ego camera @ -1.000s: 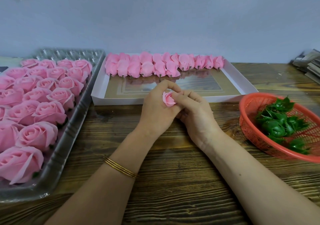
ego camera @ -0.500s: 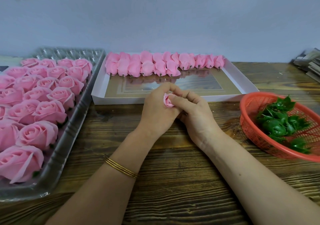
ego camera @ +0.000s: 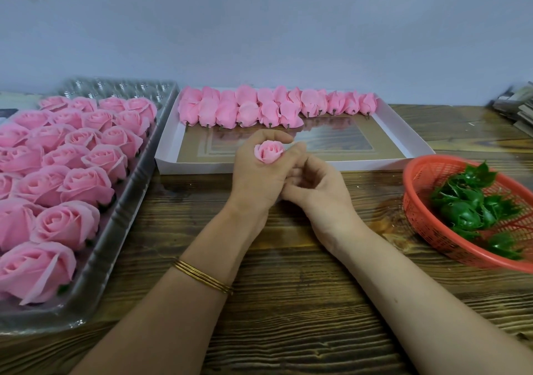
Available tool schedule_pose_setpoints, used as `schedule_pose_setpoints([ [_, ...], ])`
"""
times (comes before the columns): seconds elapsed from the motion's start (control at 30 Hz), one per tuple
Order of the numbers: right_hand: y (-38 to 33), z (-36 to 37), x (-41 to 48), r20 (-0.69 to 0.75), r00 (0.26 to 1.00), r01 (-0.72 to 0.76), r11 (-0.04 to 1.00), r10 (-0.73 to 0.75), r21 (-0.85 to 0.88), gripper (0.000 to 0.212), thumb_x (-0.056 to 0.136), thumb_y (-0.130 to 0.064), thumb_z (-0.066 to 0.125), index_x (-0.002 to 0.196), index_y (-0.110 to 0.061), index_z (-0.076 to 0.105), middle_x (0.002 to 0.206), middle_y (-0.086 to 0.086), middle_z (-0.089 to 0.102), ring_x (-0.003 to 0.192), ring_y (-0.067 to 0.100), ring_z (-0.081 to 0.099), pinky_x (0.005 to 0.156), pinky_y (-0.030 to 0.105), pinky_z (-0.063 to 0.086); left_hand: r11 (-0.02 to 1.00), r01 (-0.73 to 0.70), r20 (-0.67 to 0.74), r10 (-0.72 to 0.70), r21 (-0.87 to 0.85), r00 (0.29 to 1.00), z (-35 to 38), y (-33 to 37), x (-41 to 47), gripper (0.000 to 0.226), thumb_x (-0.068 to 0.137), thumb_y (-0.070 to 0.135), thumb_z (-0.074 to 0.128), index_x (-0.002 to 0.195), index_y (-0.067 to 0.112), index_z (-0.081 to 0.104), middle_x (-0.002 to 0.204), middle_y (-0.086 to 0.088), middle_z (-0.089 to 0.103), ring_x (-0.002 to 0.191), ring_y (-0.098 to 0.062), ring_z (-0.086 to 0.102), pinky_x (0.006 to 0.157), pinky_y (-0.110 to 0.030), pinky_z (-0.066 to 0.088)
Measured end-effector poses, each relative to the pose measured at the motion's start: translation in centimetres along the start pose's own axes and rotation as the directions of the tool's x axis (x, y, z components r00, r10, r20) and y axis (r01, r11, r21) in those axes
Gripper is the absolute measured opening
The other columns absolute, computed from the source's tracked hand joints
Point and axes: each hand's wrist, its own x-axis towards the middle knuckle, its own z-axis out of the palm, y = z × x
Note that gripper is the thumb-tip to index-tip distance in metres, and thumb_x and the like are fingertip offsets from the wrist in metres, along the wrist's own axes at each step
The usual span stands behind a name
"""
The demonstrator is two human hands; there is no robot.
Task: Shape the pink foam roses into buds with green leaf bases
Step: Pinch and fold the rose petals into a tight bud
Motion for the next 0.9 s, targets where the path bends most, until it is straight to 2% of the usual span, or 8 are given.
schedule_pose_setpoints([
  [0.07, 0.1, 0.1, -0.1, -0.004, 0.999, 0.050, 0.996, -0.051, -0.073, 0.034, 0.074, 0.018, 0.071, 0.106, 0.014, 0.060, 0.088, 0.021, 0.064, 0.079, 0.022, 0.057, 0.072, 0.023, 0.051, 0.997, 0.043, 0.023, -0.042, -0.061, 0.999, 0.1, 0.0, -0.1, 0.018, 0.082, 0.001, 0.074, 0.086, 0.010, 0.059, 0.066, 0.001, 0.062, 0.050, -0.007, 0.058, 0.046, -0.019, 0.048],
  [0.23, -0.1, 0.3, -0.1, -0.037, 0.994, 0.094, 0.987, -0.100, -0.130, 0.039, 0.073, 0.013, 0.075, 0.109, 0.004, 0.064, 0.096, 0.032, 0.067, 0.081, 0.024, 0.059, 0.077, 0.032, 0.053, 0.994, 0.068, 0.058, -0.063, -0.083, 0.996, 0.2, -0.2, -0.1, 0.021, 0.080, -0.002, 0.074, 0.086, 0.011, 0.059, 0.065, -0.004, 0.057, 0.049, -0.010, 0.055, 0.047, -0.019, 0.046],
  [0.33, -0.3, 0.4, -0.3, -0.037, 0.991, 0.119, 0.985, -0.125, -0.126, 0.036, 0.072, 0.012, 0.075, 0.106, 0.001, 0.066, 0.095, 0.033, 0.066, 0.079, 0.021, 0.058, 0.071, 0.023, 0.052, 0.994, 0.080, 0.075, -0.075, -0.071, 0.994, 0.1, -0.2, -0.1, 0.020, 0.081, -0.002, 0.074, 0.084, 0.012, 0.060, 0.065, -0.005, 0.056, 0.050, -0.011, 0.055, 0.048, -0.019, 0.047],
  [0.53, -0.1, 0.1, -0.2, -0.001, 0.999, 0.054, 0.998, -0.054, -0.035, 0.027, 0.072, 0.013, 0.074, 0.094, 0.000, 0.068, 0.075, 0.010, 0.064, 0.070, 0.015, 0.058, 0.065, 0.018, 0.050, 0.995, 0.094, 0.138, -0.091, -0.014, 0.986, -0.5, 0.0, 0.1, 0.016, 0.083, 0.002, 0.073, 0.083, 0.015, 0.063, 0.063, -0.002, 0.057, 0.055, -0.012, 0.055, 0.051, -0.022, 0.051],
  [0.6, 0.0, -0.2, 0.0, 0.048, 0.999, 0.014, 1.000, -0.015, 0.017, 0.024, 0.072, 0.016, 0.072, 0.086, -0.003, 0.069, 0.069, 0.004, 0.064, 0.068, 0.013, 0.058, 0.068, 0.019, 0.051, 0.996, 0.085, 0.171, -0.089, 0.031, 0.981, -0.7, 0.0, 0.2, 0.016, 0.084, 0.003, 0.072, 0.084, 0.016, 0.064, 0.058, 0.001, 0.057, 0.053, -0.010, 0.053, 0.052, -0.021, 0.050],
  [0.73, 0.0, -1.0, 0.2, 0.172, 0.985, -0.040, 0.994, 0.021, 0.105, 0.029, 0.073, 0.015, 0.069, 0.067, -0.013, 0.067, 0.064, -0.002, 0.062, 0.076, 0.017, 0.057, 0.085, 0.034, 0.049, 0.995, 0.081, 0.295, -0.096, 0.063, 0.951, -1.3, 0.2, 0.5, 0.014, 0.084, 0.007, 0.073, 0.093, 0.015, 0.067, 0.054, 0.003, 0.056, 0.052, -0.008, 0.052, 0.056, -0.020, 0.047],
  [0.83, 0.0, -1.5, 0.4, 0.254, 0.966, -0.084, 0.985, 0.044, 0.148, 0.028, 0.074, 0.012, 0.069, 0.074, -0.016, 0.076, 0.073, 0.002, 0.069, 0.079, 0.015, 0.064, 0.088, 0.031, 0.051, 0.993, 0.100, 0.363, -0.118, 0.070, 0.924, -1.7, 0.3, 0.6, 0.020, 0.077, 0.018, 0.075, 0.096, 0.016, 0.069, 0.057, 0.003, 0.058, 0.056, -0.009, 0.055, 0.060, -0.023, 0.047],
  [0.9, 0.2, -1.5, 0.5, 0.252, 0.965, -0.105, 0.984, 0.066, 0.145, 0.021, 0.073, 0.010, 0.070, 0.085, -0.006, 0.076, 0.079, 0.008, 0.067, 0.082, 0.017, 0.063, 0.091, 0.035, 0.051, 0.993, 0.098, 0.339, -0.114, 0.064, 0.934, -1.6, 0.2, 0.5, 0.016, 0.077, 0.019, 0.074, 0.093, 0.017, 0.070, 0.056, 0.003, 0.057, 0.055, -0.009, 0.055, 0.062, -0.025, 0.048],
])
